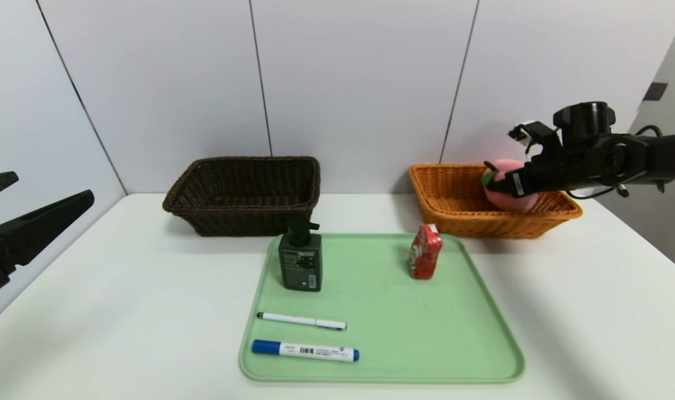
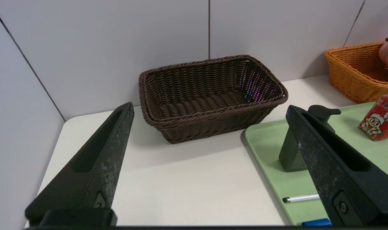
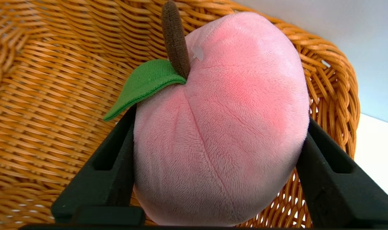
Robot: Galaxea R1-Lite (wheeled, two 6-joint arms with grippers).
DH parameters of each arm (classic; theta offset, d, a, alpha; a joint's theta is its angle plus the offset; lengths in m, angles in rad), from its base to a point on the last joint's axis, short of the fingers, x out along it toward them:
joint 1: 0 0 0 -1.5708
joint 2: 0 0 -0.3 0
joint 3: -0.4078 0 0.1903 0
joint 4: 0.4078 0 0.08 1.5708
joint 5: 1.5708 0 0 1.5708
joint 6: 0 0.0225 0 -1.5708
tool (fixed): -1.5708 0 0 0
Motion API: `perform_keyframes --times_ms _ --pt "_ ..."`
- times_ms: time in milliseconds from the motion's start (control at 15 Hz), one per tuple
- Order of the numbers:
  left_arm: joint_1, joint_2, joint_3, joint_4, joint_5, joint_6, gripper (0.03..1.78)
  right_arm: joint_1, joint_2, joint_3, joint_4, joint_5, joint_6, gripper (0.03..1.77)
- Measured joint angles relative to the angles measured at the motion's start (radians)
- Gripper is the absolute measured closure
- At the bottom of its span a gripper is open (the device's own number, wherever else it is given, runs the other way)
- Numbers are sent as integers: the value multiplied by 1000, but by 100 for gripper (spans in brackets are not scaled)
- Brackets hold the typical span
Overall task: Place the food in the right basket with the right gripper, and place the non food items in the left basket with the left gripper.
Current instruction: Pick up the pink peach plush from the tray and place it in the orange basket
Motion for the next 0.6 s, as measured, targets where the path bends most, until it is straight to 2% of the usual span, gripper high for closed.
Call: perform_keyframes --times_ms 600 --pt "0 -2 5 0 -1 -1 12 17 -93 75 1 -2 -1 18"
